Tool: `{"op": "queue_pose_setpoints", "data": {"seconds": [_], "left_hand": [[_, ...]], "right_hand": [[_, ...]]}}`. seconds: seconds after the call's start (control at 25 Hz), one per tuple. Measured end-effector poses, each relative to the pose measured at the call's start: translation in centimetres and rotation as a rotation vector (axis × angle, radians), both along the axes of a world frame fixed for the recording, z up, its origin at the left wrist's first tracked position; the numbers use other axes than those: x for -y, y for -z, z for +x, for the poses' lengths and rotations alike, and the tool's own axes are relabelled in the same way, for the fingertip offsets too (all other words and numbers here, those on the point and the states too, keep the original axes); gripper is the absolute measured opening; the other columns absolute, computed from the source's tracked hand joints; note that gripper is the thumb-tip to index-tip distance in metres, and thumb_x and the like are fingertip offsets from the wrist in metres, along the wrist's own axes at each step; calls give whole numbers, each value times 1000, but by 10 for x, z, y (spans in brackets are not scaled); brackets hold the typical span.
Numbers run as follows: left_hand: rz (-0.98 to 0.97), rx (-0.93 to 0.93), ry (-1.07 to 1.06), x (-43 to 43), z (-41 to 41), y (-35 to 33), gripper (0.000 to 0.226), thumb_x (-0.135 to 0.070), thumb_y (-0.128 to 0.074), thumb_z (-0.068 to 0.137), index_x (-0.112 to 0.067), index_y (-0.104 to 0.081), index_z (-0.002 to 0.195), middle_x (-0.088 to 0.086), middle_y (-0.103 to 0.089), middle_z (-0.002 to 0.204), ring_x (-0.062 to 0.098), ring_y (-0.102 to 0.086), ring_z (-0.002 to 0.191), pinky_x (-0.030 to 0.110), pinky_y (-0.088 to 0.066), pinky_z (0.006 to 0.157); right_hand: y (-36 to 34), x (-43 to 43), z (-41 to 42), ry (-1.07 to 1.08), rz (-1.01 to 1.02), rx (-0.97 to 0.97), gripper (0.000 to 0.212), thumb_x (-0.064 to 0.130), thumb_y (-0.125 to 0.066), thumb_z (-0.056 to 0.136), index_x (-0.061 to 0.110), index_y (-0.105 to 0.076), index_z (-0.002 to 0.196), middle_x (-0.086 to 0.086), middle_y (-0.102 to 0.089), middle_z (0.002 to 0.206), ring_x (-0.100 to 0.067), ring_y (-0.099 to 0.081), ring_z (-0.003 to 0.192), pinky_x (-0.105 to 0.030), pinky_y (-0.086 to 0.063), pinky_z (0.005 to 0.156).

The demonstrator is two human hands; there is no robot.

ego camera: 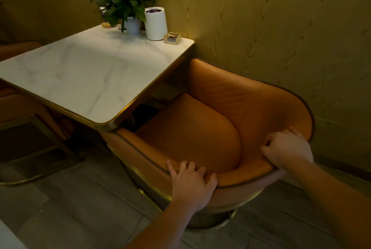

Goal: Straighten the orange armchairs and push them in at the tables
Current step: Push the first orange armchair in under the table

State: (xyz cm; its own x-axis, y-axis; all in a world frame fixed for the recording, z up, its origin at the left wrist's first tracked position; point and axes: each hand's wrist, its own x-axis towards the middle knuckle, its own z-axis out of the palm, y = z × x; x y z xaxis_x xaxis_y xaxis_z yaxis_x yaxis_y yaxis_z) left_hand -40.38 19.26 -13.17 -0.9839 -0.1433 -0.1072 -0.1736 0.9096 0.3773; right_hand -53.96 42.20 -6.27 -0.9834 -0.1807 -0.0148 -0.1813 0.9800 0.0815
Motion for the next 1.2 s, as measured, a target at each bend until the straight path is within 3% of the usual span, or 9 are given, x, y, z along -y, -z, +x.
{"op": "queue_pose_setpoints", "data": {"seconds": [0.32,0.64,0.92,1.04,1.2], "left_hand": [[32,41,-8,1,-36,1,54,-63,-19,92,-29,-61,92,-5,-54,112,19,-35,128,68,12,113],[66,86,5,5,-52,1,53,-64,-18,90,-28,-57,91,-5,-54,111,20,-35,129,70,12,112],[44,366,159,13,-60,-10,58,-64,-10,90,-28,-53,106,8,-47,128,33,-27,135,76,18,102],[8,557,278,26,-70,-25,70,-70,-7,89,-29,-47,129,12,-40,139,38,-26,137,80,11,102],[29,370,155,55,-61,-58,70,-68,-23,96,-25,-29,151,7,-32,153,30,-28,142,58,-19,115]], "right_hand": [[0,1,-31,-16,8,-6,21,47,-49,92,37,-65,81,11,-64,88,-13,-56,107,-41,-20,120],[-3,2,-49,17,58,31,27,51,-47,94,37,-70,97,11,-68,109,-12,-52,120,-41,-16,122],[-11,9,-44,54,86,77,32,51,-43,97,37,-67,114,9,-64,127,-14,-43,134,-41,-13,122],[-11,8,-43,44,96,102,35,52,-43,96,37,-66,119,9,-63,129,-15,-43,134,-41,-15,123],[-19,11,-43,12,116,179,30,44,-41,97,37,-66,111,11,-65,120,-14,-47,127,-44,-14,122]]}}
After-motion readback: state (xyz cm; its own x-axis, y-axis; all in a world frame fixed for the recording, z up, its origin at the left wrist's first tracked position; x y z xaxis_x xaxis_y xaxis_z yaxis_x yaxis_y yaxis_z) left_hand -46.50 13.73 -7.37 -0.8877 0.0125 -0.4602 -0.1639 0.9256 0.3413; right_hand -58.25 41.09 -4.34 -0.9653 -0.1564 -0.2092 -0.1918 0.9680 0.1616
